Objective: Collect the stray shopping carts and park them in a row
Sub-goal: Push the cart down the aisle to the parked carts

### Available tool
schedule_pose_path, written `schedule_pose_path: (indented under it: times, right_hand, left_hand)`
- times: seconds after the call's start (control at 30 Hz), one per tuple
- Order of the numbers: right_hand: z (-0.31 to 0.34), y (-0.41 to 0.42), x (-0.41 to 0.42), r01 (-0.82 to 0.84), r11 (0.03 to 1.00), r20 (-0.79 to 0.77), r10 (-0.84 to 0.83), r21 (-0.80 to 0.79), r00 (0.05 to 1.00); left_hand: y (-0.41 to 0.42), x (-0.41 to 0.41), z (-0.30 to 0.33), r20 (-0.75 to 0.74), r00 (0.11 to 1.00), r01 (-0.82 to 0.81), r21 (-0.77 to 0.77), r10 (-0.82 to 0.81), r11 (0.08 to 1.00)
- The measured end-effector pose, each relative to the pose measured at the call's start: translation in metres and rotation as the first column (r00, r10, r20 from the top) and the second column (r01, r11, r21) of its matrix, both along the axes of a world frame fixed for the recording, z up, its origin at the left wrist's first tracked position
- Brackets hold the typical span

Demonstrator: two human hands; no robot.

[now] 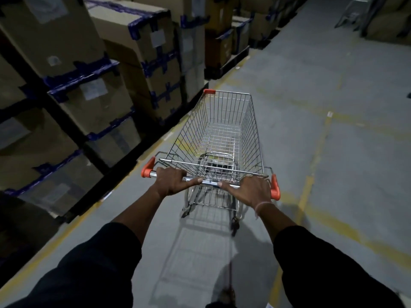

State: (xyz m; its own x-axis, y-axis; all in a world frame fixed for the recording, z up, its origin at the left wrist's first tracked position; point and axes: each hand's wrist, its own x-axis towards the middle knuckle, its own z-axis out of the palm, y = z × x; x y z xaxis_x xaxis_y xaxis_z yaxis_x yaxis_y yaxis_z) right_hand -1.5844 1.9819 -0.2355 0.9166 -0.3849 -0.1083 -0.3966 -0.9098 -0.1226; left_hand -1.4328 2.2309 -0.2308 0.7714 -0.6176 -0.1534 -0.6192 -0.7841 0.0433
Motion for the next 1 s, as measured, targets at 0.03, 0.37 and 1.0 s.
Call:
schedule_pose_path:
  times: [0.03,0.37,1.0]
  right_hand:
    - [-0.001,-0.011,0.005,0.011,1.0,-0.005,-0.011,-0.012,1.0]
    - [0.003,-0.127,0.059,0.097,0.991,-0.029,-0.1,-0.092,0.995]
    - [0.011,-0.388,0.238,0.301,0.953,-0.041,-0.302,-0.03,0.953]
  left_hand:
    - [-0.013,0.009,0.0,0.003,1.0,0.01,0.003,-0.01,1.0]
    - [-0.15,0.089,0.003,0.035,0.989,0.142,0.017,-0.143,0.99]
    - [-0.447,0.313,0.003,0.033,0.934,0.357,-0.023,-0.356,0.934]
